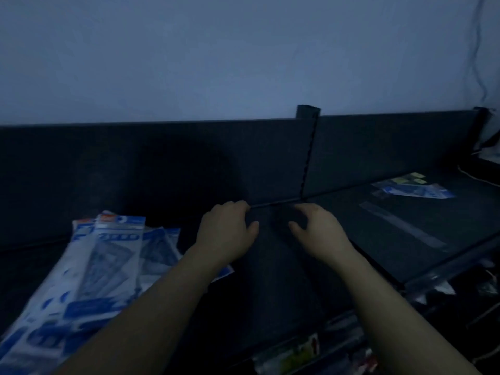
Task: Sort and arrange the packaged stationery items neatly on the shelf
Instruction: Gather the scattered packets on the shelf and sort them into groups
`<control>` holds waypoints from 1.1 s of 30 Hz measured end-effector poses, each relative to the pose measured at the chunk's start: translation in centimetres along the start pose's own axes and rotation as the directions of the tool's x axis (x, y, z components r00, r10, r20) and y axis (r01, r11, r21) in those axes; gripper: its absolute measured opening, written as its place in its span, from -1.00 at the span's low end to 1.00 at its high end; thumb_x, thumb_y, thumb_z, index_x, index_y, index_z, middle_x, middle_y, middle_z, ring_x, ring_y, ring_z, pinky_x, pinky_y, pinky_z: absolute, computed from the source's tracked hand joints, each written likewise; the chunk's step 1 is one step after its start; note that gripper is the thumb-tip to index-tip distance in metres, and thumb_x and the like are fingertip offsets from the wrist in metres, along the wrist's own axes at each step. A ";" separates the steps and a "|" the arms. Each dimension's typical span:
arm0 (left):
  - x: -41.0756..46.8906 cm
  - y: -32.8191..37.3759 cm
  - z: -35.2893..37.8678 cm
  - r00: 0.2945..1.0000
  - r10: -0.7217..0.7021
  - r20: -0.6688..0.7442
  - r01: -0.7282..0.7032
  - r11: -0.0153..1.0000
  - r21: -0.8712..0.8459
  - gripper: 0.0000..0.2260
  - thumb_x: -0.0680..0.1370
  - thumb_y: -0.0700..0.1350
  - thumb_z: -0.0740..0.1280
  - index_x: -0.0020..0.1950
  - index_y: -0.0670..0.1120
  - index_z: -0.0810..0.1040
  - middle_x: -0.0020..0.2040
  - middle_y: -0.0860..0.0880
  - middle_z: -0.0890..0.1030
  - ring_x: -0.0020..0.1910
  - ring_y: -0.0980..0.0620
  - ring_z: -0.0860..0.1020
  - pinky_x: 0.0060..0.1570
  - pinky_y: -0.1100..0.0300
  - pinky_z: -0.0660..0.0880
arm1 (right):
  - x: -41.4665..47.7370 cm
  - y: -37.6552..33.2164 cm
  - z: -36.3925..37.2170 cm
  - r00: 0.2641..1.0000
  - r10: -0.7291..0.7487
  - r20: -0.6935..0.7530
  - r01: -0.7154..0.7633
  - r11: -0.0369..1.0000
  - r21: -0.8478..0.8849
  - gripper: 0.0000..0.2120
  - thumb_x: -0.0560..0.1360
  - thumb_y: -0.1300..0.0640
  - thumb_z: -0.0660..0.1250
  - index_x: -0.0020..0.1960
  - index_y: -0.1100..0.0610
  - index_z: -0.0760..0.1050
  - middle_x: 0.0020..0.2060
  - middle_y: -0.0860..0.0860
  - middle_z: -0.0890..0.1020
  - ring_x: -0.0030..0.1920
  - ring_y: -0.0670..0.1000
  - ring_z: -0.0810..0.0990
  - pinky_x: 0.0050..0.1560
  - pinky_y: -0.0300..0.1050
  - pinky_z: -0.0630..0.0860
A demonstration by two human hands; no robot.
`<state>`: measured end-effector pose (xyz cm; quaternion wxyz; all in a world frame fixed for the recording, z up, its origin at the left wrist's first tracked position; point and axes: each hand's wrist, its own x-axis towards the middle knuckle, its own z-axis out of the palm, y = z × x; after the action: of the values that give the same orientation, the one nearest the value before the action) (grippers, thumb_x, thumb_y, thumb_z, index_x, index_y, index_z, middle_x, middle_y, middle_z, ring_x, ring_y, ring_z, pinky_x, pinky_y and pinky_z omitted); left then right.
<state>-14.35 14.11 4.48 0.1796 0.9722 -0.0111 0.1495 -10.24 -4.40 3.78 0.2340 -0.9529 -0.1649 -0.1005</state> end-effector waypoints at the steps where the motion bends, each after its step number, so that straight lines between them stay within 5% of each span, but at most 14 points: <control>1: 0.8 0.9 0.6 1.000 0.013 0.013 -0.013 1.000 -0.015 -0.65 0.57 0.10 0.23 0.26 -0.05 0.47 0.14 -0.03 0.55 0.09 -0.02 0.51 0.05 0.08 0.48 | 0.3 1.4 -0.7 0.999 0.036 0.000 -0.036 0.999 -0.014 -0.57 0.57 0.05 0.25 0.40 0.13 0.37 0.32 0.05 0.47 0.26 0.03 0.46 0.34 -0.10 0.34; 8: 6.9 8.5 5.3 0.988 0.099 0.118 -0.084 0.989 -0.125 -0.66 0.59 0.06 0.23 0.28 -0.09 0.47 0.15 -0.03 0.56 0.09 0.00 0.53 0.09 0.06 0.50 | 2.9 13.3 -4.5 0.960 0.279 0.033 -0.269 0.947 -0.175 -0.77 0.54 0.14 0.22 0.13 0.19 0.52 0.07 0.12 0.61 0.04 0.12 0.57 0.02 -0.10 0.47; 13: 10.7 13.9 9.7 0.970 0.162 0.180 -0.118 0.966 -0.231 -0.68 0.59 0.04 0.25 0.28 -0.09 0.48 0.14 -0.02 0.57 0.07 0.03 0.54 0.08 0.07 0.52 | 4.1 21.9 -6.1 0.848 0.510 0.143 -0.467 0.848 -0.252 -0.65 0.55 0.16 0.14 0.31 0.18 0.42 0.24 0.15 0.52 0.19 0.14 0.52 0.22 -0.04 0.44; 20: 15.9 18.8 15.3 0.955 0.138 0.264 -0.062 0.960 -0.275 -0.70 0.57 0.03 0.29 0.23 -0.08 0.50 0.13 -0.01 0.56 0.07 0.04 0.53 0.10 0.10 0.52 | 5.7 28.4 -7.1 0.924 0.323 0.204 -0.293 0.942 -0.165 -0.56 0.57 0.28 0.11 0.44 0.14 0.31 0.49 0.05 0.25 0.46 0.08 0.25 0.41 -0.17 0.17; 26: 21.0 21.9 19.1 0.953 0.177 0.245 -0.099 0.949 -0.300 -0.65 0.57 0.00 0.29 0.32 -0.09 0.46 0.23 -0.06 0.51 0.14 0.00 0.50 0.15 0.10 0.48 | 9.3 33.7 -8.1 0.944 0.311 0.109 -0.289 0.940 -0.181 -0.52 0.58 0.12 0.18 0.48 0.13 0.22 0.47 0.14 0.23 0.47 0.14 0.20 0.45 -0.02 0.20; 33: 26.5 24.5 23.6 0.930 0.230 0.287 -0.157 0.953 -0.258 -0.45 0.58 0.03 0.26 0.52 -0.10 0.21 0.49 -0.08 0.27 0.41 -0.06 0.30 0.39 0.08 0.28 | 13.3 38.0 -8.6 0.897 0.421 0.138 -0.367 0.880 -0.302 -0.28 0.55 -0.25 0.11 0.56 0.01 -0.09 0.56 0.07 -0.12 0.55 0.05 -0.15 0.51 0.09 -0.15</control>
<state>15.87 -16.26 -0.30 0.2716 0.9501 -0.1531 0.0081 14.82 -36.78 -0.85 0.1008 -0.9943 0.0256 0.0242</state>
